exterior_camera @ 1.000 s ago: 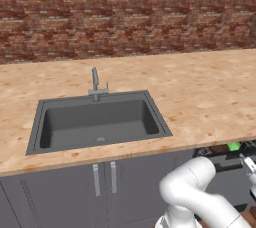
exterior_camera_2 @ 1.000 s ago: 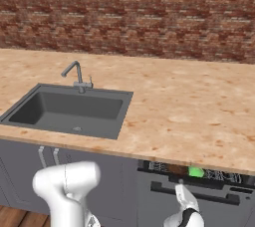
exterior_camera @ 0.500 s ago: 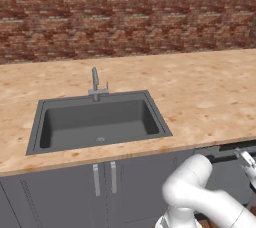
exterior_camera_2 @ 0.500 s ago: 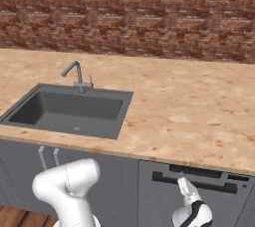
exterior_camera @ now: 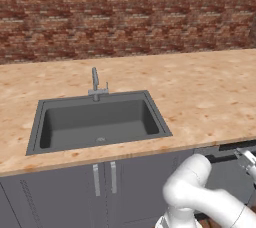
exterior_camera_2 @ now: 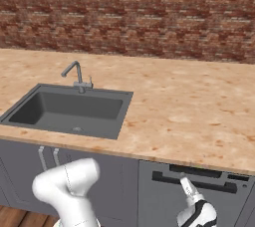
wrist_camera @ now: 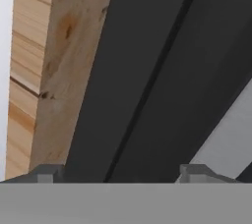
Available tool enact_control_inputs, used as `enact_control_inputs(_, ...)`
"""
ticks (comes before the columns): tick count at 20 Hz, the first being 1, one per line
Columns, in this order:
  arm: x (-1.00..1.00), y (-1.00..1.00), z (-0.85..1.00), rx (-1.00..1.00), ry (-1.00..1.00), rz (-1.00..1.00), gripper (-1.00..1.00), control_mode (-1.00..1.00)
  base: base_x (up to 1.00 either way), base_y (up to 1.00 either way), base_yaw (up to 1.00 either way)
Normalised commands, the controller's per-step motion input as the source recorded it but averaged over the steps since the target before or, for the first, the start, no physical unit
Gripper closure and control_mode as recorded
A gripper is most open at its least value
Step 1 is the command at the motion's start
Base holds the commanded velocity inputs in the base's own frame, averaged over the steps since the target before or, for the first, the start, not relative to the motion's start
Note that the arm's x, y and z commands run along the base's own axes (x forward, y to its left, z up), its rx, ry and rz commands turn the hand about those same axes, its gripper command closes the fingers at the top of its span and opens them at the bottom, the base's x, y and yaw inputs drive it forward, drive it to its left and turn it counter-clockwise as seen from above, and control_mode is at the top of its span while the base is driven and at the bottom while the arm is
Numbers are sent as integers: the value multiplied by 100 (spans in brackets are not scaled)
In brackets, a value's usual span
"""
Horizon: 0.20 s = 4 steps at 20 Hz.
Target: Pick up the cup and bowl from the counter, place them in the dishwasher, and close the dishwasher door.
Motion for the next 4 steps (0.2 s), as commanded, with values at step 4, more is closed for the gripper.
enact_control_inputs(4,85,0,-43,-2,-11,18,-100,-100,0,0,0)
